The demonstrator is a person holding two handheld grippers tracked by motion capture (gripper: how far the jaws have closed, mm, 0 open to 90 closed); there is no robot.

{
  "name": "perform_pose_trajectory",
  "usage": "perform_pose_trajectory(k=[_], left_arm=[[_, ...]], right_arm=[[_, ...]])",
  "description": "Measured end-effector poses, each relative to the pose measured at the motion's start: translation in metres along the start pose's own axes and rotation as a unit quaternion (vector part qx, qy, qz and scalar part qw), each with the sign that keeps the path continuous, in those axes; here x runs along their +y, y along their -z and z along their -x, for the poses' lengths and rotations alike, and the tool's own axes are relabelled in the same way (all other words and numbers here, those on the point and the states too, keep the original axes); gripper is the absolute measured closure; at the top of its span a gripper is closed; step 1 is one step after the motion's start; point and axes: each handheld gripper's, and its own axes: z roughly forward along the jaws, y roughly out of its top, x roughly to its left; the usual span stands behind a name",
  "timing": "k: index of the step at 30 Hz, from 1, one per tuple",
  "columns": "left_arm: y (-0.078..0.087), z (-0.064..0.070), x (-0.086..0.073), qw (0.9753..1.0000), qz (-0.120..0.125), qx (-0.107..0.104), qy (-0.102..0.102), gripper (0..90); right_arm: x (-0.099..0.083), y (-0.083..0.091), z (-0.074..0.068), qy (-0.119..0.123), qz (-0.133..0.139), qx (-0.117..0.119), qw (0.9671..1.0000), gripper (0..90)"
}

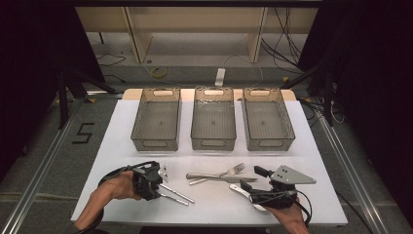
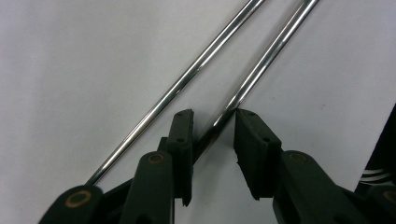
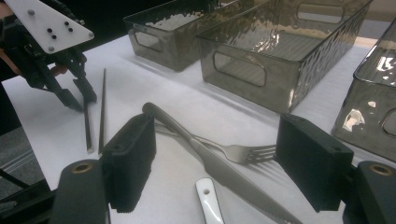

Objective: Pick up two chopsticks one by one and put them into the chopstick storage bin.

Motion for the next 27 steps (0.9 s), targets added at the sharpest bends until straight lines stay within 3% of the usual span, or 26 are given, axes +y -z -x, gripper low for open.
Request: perform_pose_trajectory(k=[27], left_arm=[[0.001,0.011,0.000,0.9978,-0.010,0.007,-0.065,80.5]], right_arm=[[-0.001,-0.002,-0.001,0.004,-0.013,-0.004,0.9999,29.7]])
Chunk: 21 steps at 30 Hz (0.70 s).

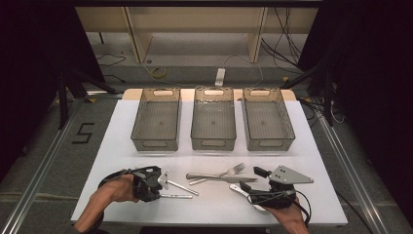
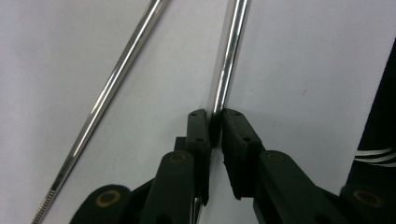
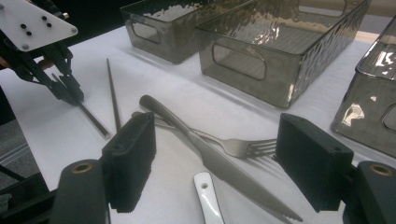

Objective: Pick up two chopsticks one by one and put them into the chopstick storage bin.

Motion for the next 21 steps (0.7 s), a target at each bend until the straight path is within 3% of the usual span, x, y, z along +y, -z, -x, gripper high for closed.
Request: perform_pose_trajectory(k=[3,11,16,21], left_arm=[[0.0001,0.0009,0.0009,0.9999,-0.004,0.001,-0.014,82.1],[0.0000,0.0004,-0.0001,0.9998,0.002,-0.003,-0.021,84.6],[0.0004,0.0007,0.0000,0.9998,0.002,-0.002,-0.021,84.9],[0.0018,0.0000,-0.0019,0.9999,0.002,-0.011,-0.002,84.9]], right_arm=[[0.0000,-0.0004,-0.0001,-0.002,-0.001,0.002,1.0000,29.7],[-0.0001,-0.0015,-0.0004,0.000,-0.006,0.007,1.0000,29.7],[-0.0001,-0.0015,-0.0004,0.000,-0.007,0.007,1.0000,29.8],[-0.0001,-0.0013,0.0001,-0.001,-0.006,0.007,1.0000,29.9]])
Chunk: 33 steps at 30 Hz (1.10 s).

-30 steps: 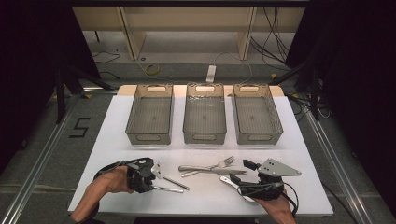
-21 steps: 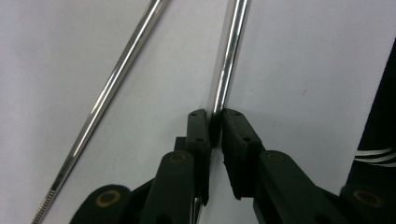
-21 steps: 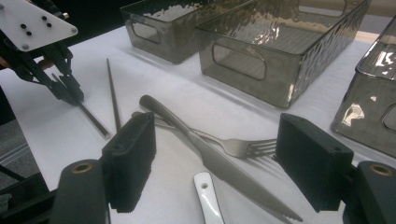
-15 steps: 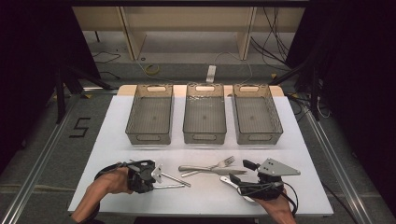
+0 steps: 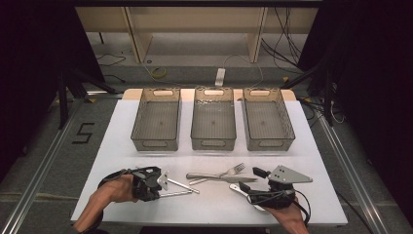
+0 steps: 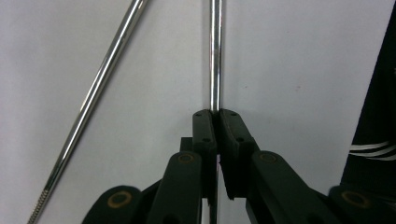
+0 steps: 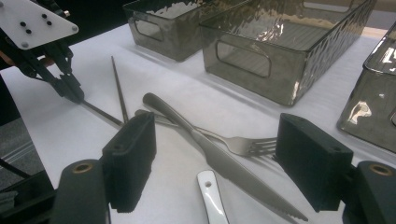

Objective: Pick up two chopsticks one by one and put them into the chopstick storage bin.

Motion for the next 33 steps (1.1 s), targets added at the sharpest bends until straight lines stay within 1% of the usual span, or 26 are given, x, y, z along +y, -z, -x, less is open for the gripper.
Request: perform_pose_trajectory(k=[1,3,4,5,6,7,9,11,12,14,15,16,17,18,19,20,22,23,24,25,26,27,29,30,32,33], left_arm=[[0.002,-0.001,-0.001,1.0000,0.001,0.000,-0.002,84.9],[0.007,-0.002,-0.002,0.9998,0.016,0.000,0.010,85.0],[0.010,-0.003,-0.002,0.9996,0.024,0.007,0.015,85.0],[0.014,-0.004,-0.003,0.9985,0.042,0.009,0.033,85.0],[0.018,-0.006,-0.004,0.9978,0.054,0.008,0.038,85.0],[0.021,-0.007,-0.005,0.9964,0.069,0.011,0.049,85.0],[0.027,-0.010,-0.006,0.9922,0.097,0.017,0.076,85.0],[0.034,-0.015,-0.008,0.9849,0.128,0.023,0.115,85.0],[0.037,-0.018,-0.009,0.9806,0.143,0.025,0.132,85.0],[0.044,-0.021,-0.011,0.9707,0.172,0.028,0.166,85.0],[0.048,-0.023,-0.012,0.9670,0.182,0.029,0.176,85.0],[0.050,-0.025,-0.013,0.9624,0.192,0.032,0.189,84.9],[0.052,-0.027,-0.015,0.9609,0.193,0.036,0.196,84.9],[0.052,-0.028,-0.016,0.9587,0.194,0.046,0.204,84.9],[0.052,-0.030,-0.017,0.9536,0.202,0.048,0.218,84.9],[0.052,-0.031,-0.019,0.9518,0.205,0.046,0.223,84.9],[0.053,-0.034,-0.020,0.9457,0.213,0.049,0.240,85.0],[0.055,-0.036,-0.020,0.9434,0.217,0.049,0.246,85.0],[0.056,-0.038,-0.021,0.9401,0.223,0.049,0.253,84.9],[0.058,-0.040,-0.021,0.9383,0.226,0.048,0.257,85.0],[0.061,-0.041,-0.021,0.9355,0.231,0.050,0.263,85.0],[0.063,-0.043,-0.021,0.9344,0.233,0.051,0.265,85.0],[0.069,-0.046,-0.020,0.9304,0.240,0.056,0.272,85.0],[0.072,-0.048,-0.020,0.9291,0.242,0.057,0.274,84.9],[0.078,-0.053,-0.019,0.9236,0.253,0.061,0.282,85.0],[0.081,-0.056,-0.019,0.9216,0.256,0.065,0.284,85.0]], right_arm=[[0.000,0.000,0.000,0.000,0.000,-0.001,1.0000,29.9],[0.000,0.000,0.000,-0.002,0.000,0.000,1.0000,29.9],[0.000,0.000,0.000,-0.002,0.000,0.001,1.0000,29.9],[0.000,0.000,0.000,-0.003,0.001,0.002,1.0000,29.9],[0.000,0.000,0.000,-0.004,0.000,0.002,1.0000,29.9],[0.000,0.000,0.000,-0.006,0.001,0.003,1.0000,29.9],[0.000,0.001,0.001,-0.009,0.003,0.003,0.9999,29.9],[0.000,0.001,0.001,-0.014,0.005,0.005,0.9999,29.9],[0.000,0.002,0.002,-0.015,0.006,0.005,0.9999,29.9],[0.000,0.002,0.002,-0.016,0.006,0.003,0.9999,29.9],[0.000,0.002,0.002,-0.017,0.006,0.004,0.9998,29.9],[0.000,0.002,0.002,-0.017,0.007,0.004,0.9998,29.9],[0.000,0.002,0.002,-0.016,0.007,0.004,0.9998,29.9],[0.001,0.002,0.002,-0.016,0.007,0.004,0.9998,29.9],[0.001,0.003,0.002,-0.017,0.008,0.004,0.9998,29.9],[0.000,0.003,0.002,-0.017,0.008,0.005,0.9998,29.9],[0.001,0.003,0.002,-0.016,0.008,0.005,0.9998,29.9],[0.001,0.003,0.002,-0.016,0.009,0.005,0.9998,29.9],[0.001,0.003,0.002,-0.017,0.008,0.005,0.9998,29.9],[0.001,0.003,0.003,-0.018,0.008,0.005,0.9998,29.8],[0.000,0.003,0.003,-0.019,0.008,0.004,0.9998,29.8],[0.000,0.003,0.003,-0.019,0.008,0.004,0.9998,29.8],[0.000,0.003,0.003,-0.020,0.009,0.004,0.9998,29.8],[0.000,0.003,0.003,-0.020,0.009,0.004,0.9997,29.8],[0.000,0.003,0.003,-0.021,0.009,0.004,0.9997,29.8],[0.000,0.003,0.003,-0.021,0.010,0.003,0.9997,29.8]])
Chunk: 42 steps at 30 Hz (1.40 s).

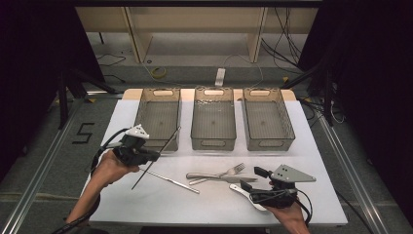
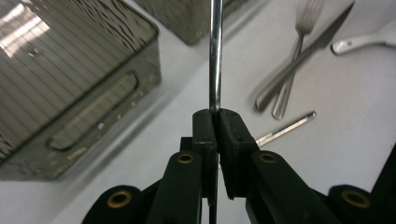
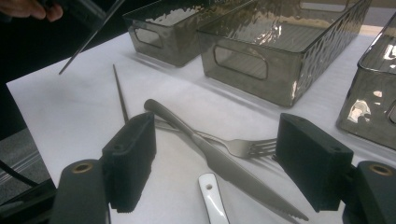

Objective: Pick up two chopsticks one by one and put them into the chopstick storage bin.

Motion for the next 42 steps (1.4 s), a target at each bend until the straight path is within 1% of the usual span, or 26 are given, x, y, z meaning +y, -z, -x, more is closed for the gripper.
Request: perform_pose_trajectory(k=[1,6,9,10,11,14,16,18,20,23,25,29,32,34,38,41,42], left_arm=[[0.002,-0.003,0.004,0.9999,0.007,0.009,0.001,84.9],[0.009,-0.018,0.019,0.9990,0.029,0.027,0.022,84.9],[0.013,-0.028,0.025,0.9982,0.037,0.035,0.033,84.9],[0.014,-0.030,0.026,0.9977,0.041,0.040,0.037,85.0],[0.015,-0.033,0.028,0.9974,0.040,0.045,0.040,85.0],[0.020,-0.043,0.034,0.9957,0.052,0.058,0.050,84.9],[0.024,-0.047,0.037,0.9938,0.063,0.076,0.052,84.9],[0.028,-0.053,0.041,0.9923,0.073,0.080,0.058,84.9],[0.030,-0.058,0.046,0.9916,0.072,0.088,0.061,84.9],[0.032,-0.066,0.052,0.9895,0.078,0.100,0.070,84.9],[0.031,-0.071,0.056,0.9882,0.078,0.110,0.073,84.9],[0.027,-0.081,0.063,0.9865,0.080,0.122,0.075,84.9],[0.024,-0.087,0.069,0.9849,0.090,0.121,0.085,84.9],[0.020,-0.090,0.073,0.9845,0.090,0.124,0.085,84.9],[0.014,-0.095,0.080,0.9827,0.095,0.131,0.089,84.9],[0.008,-0.100,0.082,0.9822,0.094,0.133,0.094,84.9],[0.006,-0.102,0.082,0.9815,0.095,0.134,0.098,84.9]], right_arm=[[0.000,0.000,0.000,0.000,0.001,0.000,1.0000,29.8],[0.000,0.001,0.001,0.000,0.001,0.000,1.0000,29.8],[0.000,0.001,0.001,0.000,0.002,0.000,1.0000,29.8],[0.000,0.001,0.001,-0.001,0.002,0.000,1.0000,29.8],[0.000,0.001,0.001,0.000,0.002,0.000,1.0000,29.8],[0.000,0.001,0.001,-0.001,0.002,0.000,1.0000,29.8],[0.000,0.001,0.001,-0.001,0.002,0.000,1.0000,29.8],[0.000,0.001,0.001,-0.002,0.003,-0.001,1.0000,29.8],[0.000,0.001,0.002,-0.004,0.002,0.000,1.0000,29.8],[0.000,0.001,0.002,-0.003,0.002,0.000,1.0000,29.8],[0.000,0.001,0.002,-0.002,0.002,0.000,1.0000,29.8],[0.000,0.001,0.002,-0.002,0.002,0.000,1.0000,29.8],[0.000,0.001,0.002,-0.003,0.001,0.000,1.0000,29.8],[0.000,0.001,0.002,-0.004,0.001,0.000,1.0000,29.9],[-0.001,0.001,0.002,-0.002,0.001,0.000,1.0000,29.8],[-0.001,0.001,0.002,-0.004,0.001,0.000,1.0000,29.8],[-0.001,0.001,0.002,-0.003,0.001,0.001,1.0000,29.8]])
